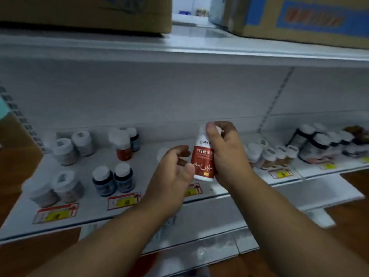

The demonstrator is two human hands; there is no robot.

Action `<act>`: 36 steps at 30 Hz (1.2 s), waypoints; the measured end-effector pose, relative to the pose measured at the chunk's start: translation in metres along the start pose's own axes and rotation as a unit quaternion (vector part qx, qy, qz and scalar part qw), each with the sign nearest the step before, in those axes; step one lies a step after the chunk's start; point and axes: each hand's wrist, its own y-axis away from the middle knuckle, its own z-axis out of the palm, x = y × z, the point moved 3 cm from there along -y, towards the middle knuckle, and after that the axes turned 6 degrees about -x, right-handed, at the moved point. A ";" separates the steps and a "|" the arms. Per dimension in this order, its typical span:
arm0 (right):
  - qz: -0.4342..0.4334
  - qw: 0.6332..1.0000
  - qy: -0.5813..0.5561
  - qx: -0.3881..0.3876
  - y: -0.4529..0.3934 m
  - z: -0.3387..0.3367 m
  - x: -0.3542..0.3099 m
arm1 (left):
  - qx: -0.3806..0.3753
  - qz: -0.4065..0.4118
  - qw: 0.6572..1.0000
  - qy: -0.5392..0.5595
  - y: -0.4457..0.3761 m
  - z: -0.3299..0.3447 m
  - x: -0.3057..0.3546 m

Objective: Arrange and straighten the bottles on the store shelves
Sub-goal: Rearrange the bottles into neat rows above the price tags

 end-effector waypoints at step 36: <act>-0.066 0.847 0.403 -0.340 -0.185 -0.160 0.067 | -0.074 -0.130 0.861 -0.485 -0.144 0.171 -0.035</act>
